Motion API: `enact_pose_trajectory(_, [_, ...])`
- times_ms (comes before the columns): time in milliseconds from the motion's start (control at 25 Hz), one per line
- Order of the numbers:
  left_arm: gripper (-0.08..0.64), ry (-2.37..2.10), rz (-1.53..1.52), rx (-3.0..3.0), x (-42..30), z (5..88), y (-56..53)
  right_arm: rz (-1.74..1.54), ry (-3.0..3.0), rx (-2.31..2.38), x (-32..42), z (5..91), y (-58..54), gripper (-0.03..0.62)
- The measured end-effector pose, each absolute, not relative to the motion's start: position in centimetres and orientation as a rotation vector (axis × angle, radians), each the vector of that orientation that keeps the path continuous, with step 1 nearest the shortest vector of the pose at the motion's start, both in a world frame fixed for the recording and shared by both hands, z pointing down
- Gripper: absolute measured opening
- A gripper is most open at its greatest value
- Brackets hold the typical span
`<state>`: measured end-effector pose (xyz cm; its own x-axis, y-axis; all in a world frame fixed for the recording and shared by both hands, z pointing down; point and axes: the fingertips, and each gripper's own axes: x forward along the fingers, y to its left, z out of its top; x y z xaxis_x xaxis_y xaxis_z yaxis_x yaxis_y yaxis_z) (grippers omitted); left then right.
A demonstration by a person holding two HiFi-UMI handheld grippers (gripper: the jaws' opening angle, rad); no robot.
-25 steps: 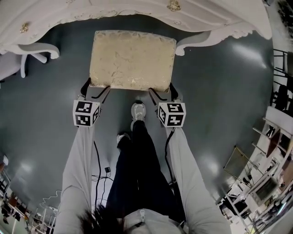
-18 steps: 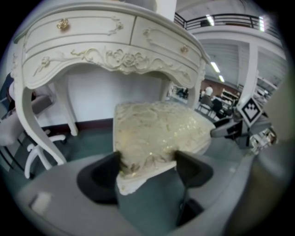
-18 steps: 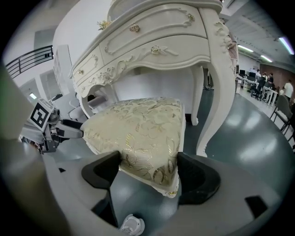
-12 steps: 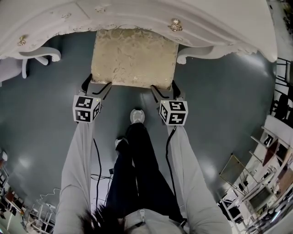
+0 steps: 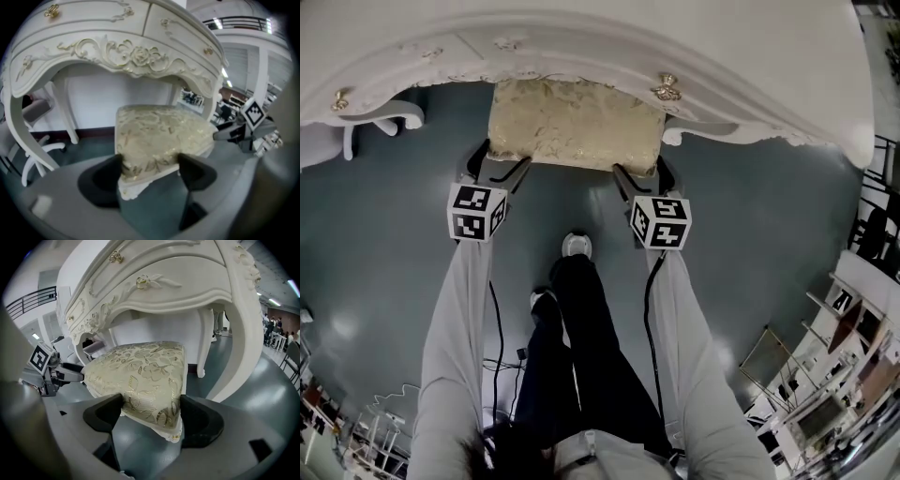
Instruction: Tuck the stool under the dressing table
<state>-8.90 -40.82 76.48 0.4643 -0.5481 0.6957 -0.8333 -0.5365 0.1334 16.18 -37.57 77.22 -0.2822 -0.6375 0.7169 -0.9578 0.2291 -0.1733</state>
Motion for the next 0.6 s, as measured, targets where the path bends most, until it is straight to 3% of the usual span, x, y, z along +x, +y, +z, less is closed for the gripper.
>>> enact_pose_trajectory(600, [0.382, -1.190, 0.816, 2.249, -8.3, 76.0, -46.6, 0.803, -2.043, 1.468, 16.8, 76.6, -43.8, 0.399])
